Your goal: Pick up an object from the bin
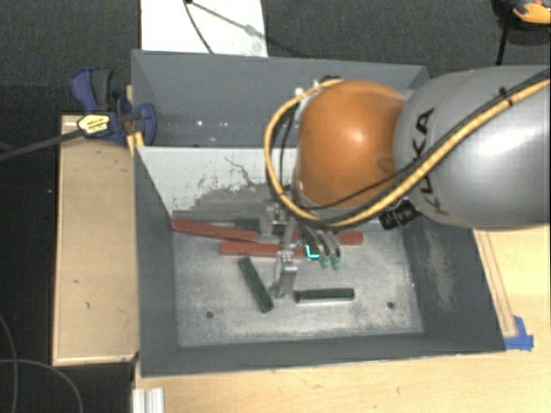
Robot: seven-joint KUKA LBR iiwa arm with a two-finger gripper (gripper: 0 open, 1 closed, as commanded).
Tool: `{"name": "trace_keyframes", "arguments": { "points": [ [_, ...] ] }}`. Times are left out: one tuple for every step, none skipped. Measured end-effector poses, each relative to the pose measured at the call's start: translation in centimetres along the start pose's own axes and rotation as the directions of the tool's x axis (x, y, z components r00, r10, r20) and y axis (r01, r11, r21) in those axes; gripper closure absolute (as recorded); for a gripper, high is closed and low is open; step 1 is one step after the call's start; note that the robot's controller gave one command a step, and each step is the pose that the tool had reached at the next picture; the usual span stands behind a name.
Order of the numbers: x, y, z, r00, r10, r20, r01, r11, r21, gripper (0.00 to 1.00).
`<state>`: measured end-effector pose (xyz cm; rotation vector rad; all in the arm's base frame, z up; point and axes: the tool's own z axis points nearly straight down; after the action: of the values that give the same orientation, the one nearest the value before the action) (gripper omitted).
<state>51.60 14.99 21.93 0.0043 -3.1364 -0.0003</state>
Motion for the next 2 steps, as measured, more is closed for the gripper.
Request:
{"name": "trace_keyframes", "arguments": {
  "points": [
    [-0.2,-0.1,-0.4,1.000,0.004,0.008,-0.004,1.000,-0.001,0.00],
    [-1.8,-0.5,4.8,0.999,-0.034,0.015,0.034,0.999,-0.002,0.00]
  ]
}}
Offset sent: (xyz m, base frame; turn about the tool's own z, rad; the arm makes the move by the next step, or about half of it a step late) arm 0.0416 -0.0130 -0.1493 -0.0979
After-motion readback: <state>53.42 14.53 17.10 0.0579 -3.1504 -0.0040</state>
